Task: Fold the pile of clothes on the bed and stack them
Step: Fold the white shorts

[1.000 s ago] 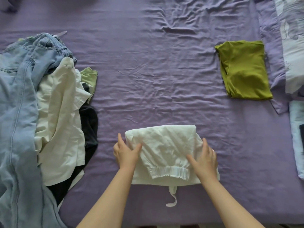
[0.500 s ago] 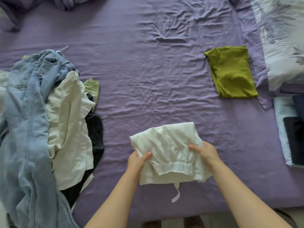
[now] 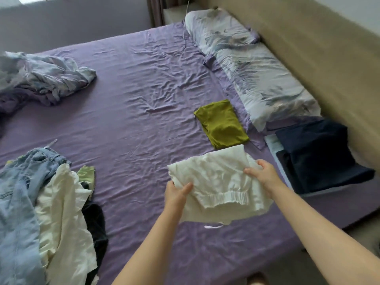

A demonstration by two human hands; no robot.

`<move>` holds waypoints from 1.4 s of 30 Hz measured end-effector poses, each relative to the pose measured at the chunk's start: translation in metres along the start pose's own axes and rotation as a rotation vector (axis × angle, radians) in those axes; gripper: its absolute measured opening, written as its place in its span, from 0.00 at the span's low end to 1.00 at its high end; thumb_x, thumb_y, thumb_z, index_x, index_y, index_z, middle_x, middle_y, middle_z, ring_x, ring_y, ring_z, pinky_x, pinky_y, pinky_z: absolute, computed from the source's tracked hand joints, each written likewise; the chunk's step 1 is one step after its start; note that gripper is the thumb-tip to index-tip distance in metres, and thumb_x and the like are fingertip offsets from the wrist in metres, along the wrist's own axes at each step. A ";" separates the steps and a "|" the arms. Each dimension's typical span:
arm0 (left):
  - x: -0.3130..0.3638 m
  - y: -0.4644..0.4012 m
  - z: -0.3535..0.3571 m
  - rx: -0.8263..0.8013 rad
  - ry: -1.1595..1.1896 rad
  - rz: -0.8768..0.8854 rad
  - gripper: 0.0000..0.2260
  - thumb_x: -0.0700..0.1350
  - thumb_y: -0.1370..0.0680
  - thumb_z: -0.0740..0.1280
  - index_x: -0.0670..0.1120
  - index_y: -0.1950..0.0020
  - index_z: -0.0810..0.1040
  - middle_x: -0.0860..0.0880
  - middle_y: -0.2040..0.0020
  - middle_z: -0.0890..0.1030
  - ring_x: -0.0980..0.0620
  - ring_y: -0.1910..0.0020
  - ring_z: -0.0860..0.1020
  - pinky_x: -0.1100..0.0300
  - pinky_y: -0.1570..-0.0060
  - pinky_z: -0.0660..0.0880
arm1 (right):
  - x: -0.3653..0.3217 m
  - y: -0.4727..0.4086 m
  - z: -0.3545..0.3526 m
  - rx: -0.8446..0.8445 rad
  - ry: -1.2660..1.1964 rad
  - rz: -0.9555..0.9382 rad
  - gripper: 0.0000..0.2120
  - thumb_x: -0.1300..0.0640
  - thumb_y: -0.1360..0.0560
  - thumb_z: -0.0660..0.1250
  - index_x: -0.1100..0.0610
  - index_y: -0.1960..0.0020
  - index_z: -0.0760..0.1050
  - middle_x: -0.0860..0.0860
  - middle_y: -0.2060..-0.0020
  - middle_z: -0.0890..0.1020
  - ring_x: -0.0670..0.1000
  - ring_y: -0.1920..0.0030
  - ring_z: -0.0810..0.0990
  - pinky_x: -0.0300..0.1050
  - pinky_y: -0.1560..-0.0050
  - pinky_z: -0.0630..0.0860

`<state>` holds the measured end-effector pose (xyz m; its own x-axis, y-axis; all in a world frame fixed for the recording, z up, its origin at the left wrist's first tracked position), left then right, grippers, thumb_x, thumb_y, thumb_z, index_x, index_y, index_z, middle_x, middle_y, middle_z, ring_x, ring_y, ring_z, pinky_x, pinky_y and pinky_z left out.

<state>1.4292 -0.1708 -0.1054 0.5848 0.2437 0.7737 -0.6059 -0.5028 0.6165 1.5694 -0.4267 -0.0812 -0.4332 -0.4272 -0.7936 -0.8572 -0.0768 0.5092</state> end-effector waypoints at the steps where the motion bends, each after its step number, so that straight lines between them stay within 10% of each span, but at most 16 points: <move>1: 0.010 0.002 0.018 -0.006 -0.029 0.050 0.13 0.41 0.28 0.73 0.46 0.48 0.74 0.44 0.48 0.81 0.44 0.50 0.80 0.46 0.45 0.77 | -0.004 -0.005 -0.019 0.020 0.017 -0.025 0.08 0.63 0.30 0.73 0.58 0.56 0.74 0.56 0.61 0.81 0.58 0.60 0.80 0.53 0.57 0.77; 22: 0.077 0.013 0.447 -0.138 -0.180 0.138 0.12 0.44 0.26 0.70 0.48 0.46 0.71 0.53 0.53 0.77 0.53 0.54 0.76 0.57 0.53 0.71 | 0.029 -0.163 -0.402 0.300 0.257 -0.054 0.07 0.56 0.28 0.71 0.58 0.54 0.75 0.54 0.59 0.81 0.58 0.58 0.79 0.49 0.60 0.73; 28: 0.044 -0.007 0.483 -0.158 -0.263 0.035 0.08 0.45 0.25 0.69 0.52 0.51 0.72 0.55 0.54 0.78 0.58 0.57 0.77 0.63 0.65 0.70 | 0.078 -0.196 -0.417 0.265 0.259 0.044 0.08 0.56 0.27 0.70 0.58 0.51 0.75 0.52 0.59 0.79 0.56 0.57 0.78 0.49 0.59 0.72; 33: 0.011 -0.017 0.482 -0.217 -0.457 -0.163 0.09 0.39 0.27 0.65 0.41 0.48 0.74 0.46 0.53 0.79 0.49 0.55 0.77 0.58 0.61 0.72 | 0.111 -0.211 -0.395 0.114 0.362 0.124 0.23 0.59 0.24 0.65 0.55 0.29 0.68 0.53 0.34 0.72 0.54 0.37 0.72 0.44 0.47 0.68; 42: 0.034 -0.010 0.441 -0.219 -0.567 -0.168 0.13 0.44 0.26 0.67 0.50 0.46 0.67 0.49 0.51 0.78 0.52 0.56 0.75 0.62 0.65 0.70 | 0.071 -0.189 -0.336 0.183 0.795 -0.165 0.20 0.58 0.24 0.64 0.56 0.32 0.71 0.53 0.34 0.73 0.54 0.33 0.68 0.46 0.35 0.65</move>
<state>1.6930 -0.5238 -0.1496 0.8400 -0.2031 0.5030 -0.5424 -0.3002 0.7846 1.7941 -0.7455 -0.1221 -0.0306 -0.9375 -0.3467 -0.9540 -0.0762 0.2901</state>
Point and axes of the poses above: each hand's wrist, its own y-axis away from the middle knuckle, its own z-axis out of the palm, x = y × z, the point moved 5 cm from there along -y, towards the middle knuckle
